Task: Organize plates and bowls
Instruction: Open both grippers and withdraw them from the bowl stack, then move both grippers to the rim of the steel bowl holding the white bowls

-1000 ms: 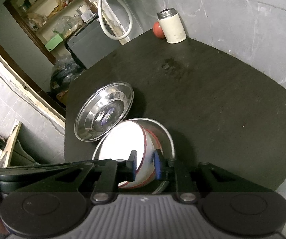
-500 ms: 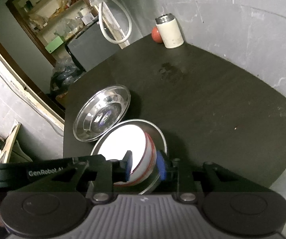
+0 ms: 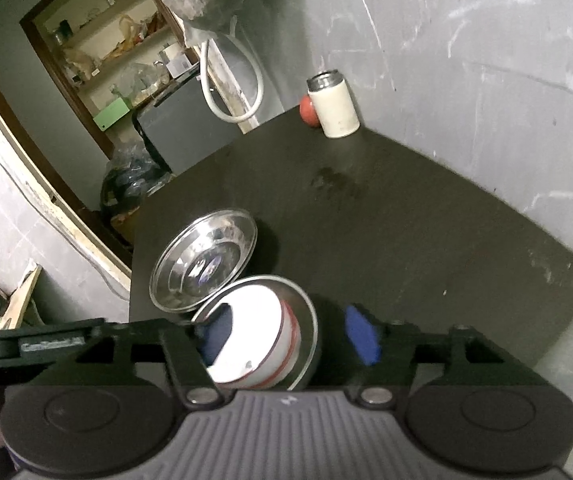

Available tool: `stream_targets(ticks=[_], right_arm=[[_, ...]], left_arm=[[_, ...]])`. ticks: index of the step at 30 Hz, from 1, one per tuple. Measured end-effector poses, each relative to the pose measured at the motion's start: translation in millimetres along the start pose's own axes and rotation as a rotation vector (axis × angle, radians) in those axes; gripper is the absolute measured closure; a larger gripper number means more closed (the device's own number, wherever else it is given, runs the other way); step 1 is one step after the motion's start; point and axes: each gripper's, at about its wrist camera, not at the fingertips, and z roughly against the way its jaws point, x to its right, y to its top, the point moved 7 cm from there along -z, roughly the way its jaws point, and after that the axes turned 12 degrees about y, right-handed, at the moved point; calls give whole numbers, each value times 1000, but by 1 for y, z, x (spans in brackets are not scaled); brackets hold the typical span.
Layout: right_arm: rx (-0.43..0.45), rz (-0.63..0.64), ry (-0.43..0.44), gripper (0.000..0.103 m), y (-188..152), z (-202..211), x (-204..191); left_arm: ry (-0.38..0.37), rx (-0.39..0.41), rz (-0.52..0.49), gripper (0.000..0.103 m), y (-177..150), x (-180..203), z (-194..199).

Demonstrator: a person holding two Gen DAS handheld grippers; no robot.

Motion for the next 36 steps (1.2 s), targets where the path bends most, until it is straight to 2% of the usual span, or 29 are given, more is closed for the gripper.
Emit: stream_targets(ticks=[3, 4, 6, 10, 14, 17, 25, 36], right_arm=[[-6, 24, -19, 12, 6, -2, 1], [-11, 32, -22, 10, 7, -3, 1], [-20, 45, -29, 1, 12, -5, 2], [-42, 84, -55, 0, 18, -8, 6], [-84, 160, -153, 0, 21, -12, 16], [-130, 193, -208, 0, 19, -16, 26], [-232, 199, -206, 0, 15, -27, 37], [-350, 219, -133, 0, 9, -50, 36]], left_arm=[[-8, -11, 42, 4, 1, -7, 1], [-6, -16, 56, 3, 1, -10, 1], [11, -25, 83, 1, 1, -17, 0], [64, -34, 122, 1, 0, -30, -3], [124, -11, 107, 1, 2, -39, -5], [146, -22, 98, 1, 0, -45, -11], [140, -80, 29, 1, -14, -38, -23], [158, -119, -12, 1, -18, -29, -40]])
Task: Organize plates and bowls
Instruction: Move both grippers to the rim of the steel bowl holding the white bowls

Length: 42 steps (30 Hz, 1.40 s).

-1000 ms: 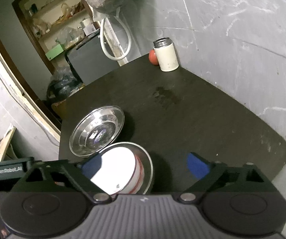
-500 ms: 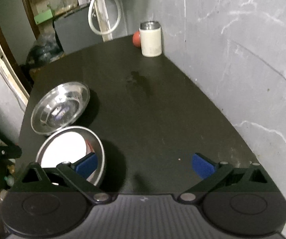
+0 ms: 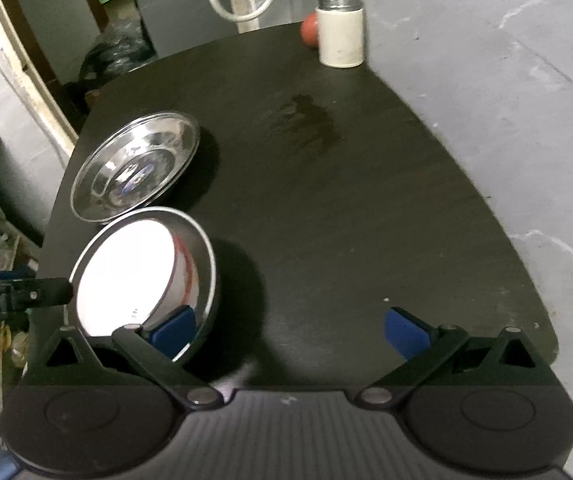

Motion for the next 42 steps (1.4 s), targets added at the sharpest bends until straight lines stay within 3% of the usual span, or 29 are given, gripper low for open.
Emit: stream_targets(ticks=[17, 39, 42], right_arm=[[-47, 14, 18, 0, 1, -13, -1], [-56, -7, 14, 1, 1, -18, 1], [-54, -4, 28, 8, 1, -17, 0]], left_arm=[[0, -33, -33, 1, 1, 7, -12], [40, -19, -110, 1, 4, 16, -16], [36, -14, -112, 4, 5, 17, -15]])
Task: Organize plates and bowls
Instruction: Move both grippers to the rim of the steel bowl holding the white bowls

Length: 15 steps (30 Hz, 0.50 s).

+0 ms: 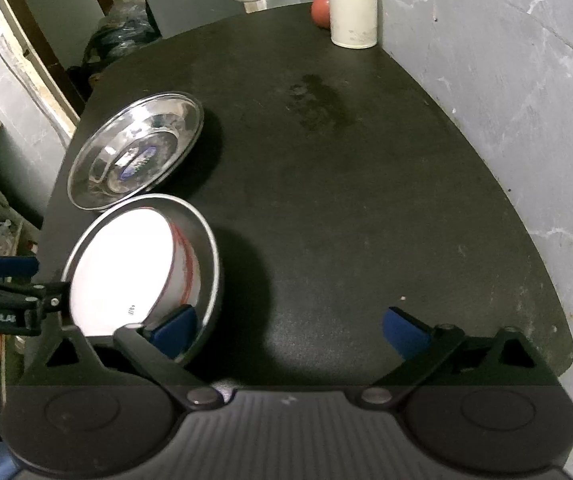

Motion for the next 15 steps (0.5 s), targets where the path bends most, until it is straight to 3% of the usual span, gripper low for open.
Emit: stream_targets(ticks=[7, 15], right_arm=[[-5, 3, 42, 17, -1, 1, -4], [-6, -8, 124, 27, -4, 1, -6]], left_arm=[[-11, 7, 5, 9, 0, 1, 2], [-46, 34, 21, 29, 3, 3, 7]])
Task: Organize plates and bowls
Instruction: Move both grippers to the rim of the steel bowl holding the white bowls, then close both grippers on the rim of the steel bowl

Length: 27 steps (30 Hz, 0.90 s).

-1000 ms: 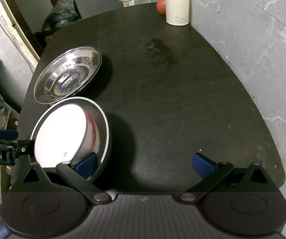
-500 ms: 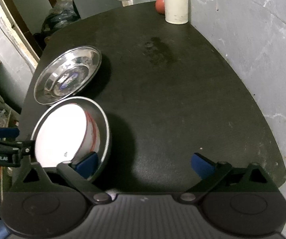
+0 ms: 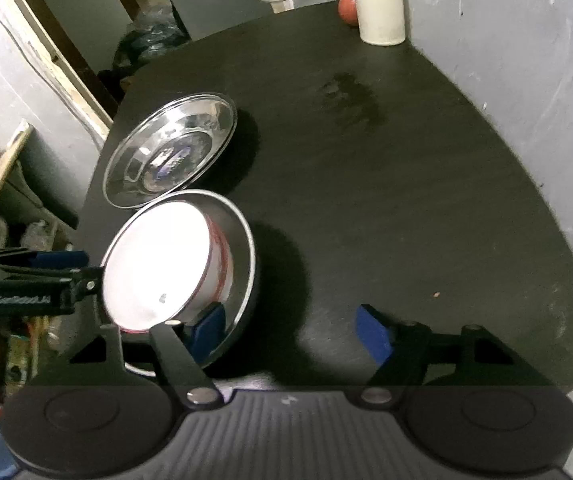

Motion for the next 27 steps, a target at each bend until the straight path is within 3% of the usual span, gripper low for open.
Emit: stream_targets(ticks=[10, 18, 21, 27], right_arm=[[3, 21, 80, 47, -2, 1, -9], [-1, 40, 111, 63, -2, 1, -17], [-2, 49, 117, 67, -2, 0, -20], [-3, 29, 125, 67, -3, -1, -19]], left_arm=[[-37, 32, -19, 56, 5, 10, 6], [-100, 40, -34, 87, 6, 19, 8], [-115, 41, -37, 93, 6, 21, 8], [-125, 44, -34, 94, 5, 21, 8]])
